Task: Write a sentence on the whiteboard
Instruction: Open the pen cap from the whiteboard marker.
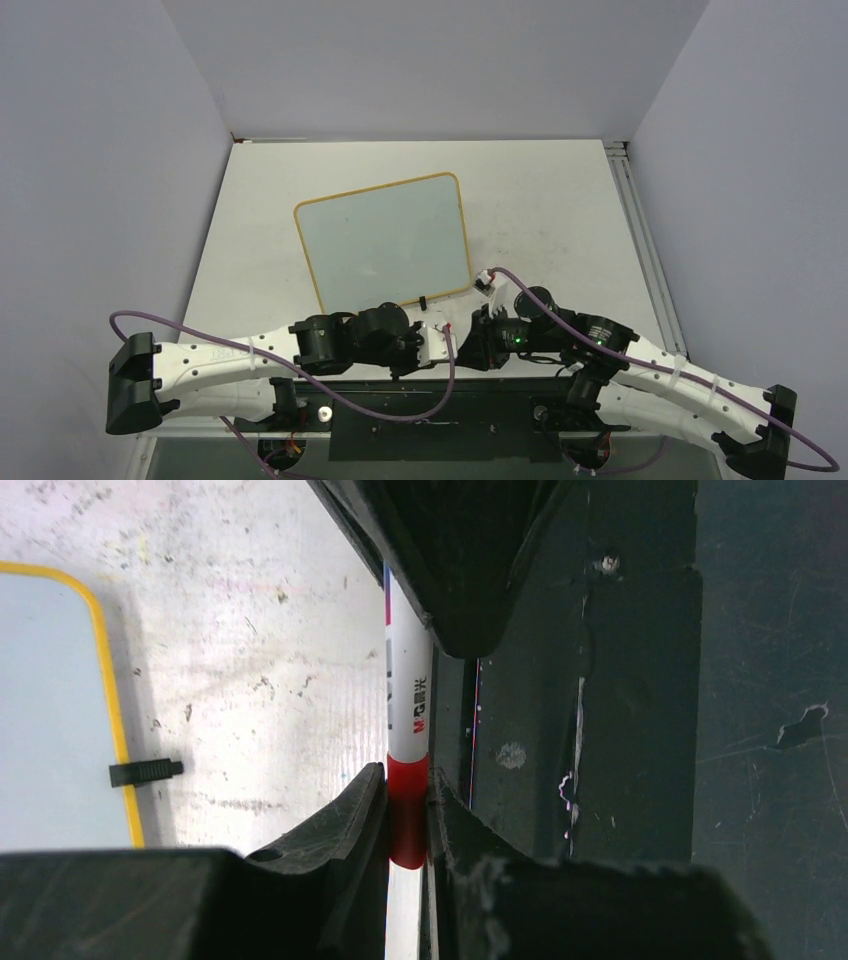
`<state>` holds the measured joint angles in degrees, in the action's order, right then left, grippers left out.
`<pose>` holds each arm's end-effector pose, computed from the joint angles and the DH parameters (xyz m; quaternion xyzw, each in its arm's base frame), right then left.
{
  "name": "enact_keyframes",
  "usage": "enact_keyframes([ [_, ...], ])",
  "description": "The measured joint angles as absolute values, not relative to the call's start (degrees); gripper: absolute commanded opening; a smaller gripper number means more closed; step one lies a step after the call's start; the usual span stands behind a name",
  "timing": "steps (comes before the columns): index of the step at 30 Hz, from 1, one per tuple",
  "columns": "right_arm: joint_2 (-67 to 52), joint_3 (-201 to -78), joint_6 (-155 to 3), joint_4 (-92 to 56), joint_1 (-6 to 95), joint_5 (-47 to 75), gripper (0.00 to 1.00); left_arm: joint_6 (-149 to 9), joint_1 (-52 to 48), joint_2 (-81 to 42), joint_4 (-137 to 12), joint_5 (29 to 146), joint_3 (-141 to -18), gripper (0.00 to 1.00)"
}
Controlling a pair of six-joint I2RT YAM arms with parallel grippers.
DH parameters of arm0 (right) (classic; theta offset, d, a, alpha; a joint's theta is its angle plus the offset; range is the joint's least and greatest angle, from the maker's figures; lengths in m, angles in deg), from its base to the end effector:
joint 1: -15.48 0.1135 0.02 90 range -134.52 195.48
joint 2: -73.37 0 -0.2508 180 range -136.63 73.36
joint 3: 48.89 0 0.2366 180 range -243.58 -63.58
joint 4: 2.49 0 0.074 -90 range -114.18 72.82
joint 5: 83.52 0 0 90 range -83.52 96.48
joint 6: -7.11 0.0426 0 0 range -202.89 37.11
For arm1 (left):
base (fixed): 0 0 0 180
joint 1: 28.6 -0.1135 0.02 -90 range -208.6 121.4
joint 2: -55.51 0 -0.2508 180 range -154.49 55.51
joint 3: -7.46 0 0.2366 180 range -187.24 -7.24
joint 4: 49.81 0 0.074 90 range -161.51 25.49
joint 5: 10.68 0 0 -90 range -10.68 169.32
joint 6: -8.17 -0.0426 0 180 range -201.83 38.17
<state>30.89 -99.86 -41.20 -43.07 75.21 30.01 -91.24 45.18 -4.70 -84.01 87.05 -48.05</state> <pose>0.0684 0.1509 0.2577 -0.2318 0.8305 0.4798 0.1620 0.0564 -0.2144 0.2388 0.6193 0.6539 -0.2807 0.3318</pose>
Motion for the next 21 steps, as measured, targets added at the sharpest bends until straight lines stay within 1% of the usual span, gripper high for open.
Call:
enact_keyframes([
  [13,29.9,-110.8,-47.4,-55.7,75.2,26.5,0.05,-91.4,45.1,-4.0,-78.5,86.2,-49.2,0.00],
  [21,28.9,-114.8,-49.3,-59.3,75.2,25.2,0.05,-91.5,44.8,-3.6,-76.6,85.8,-49.5,0.00],
])
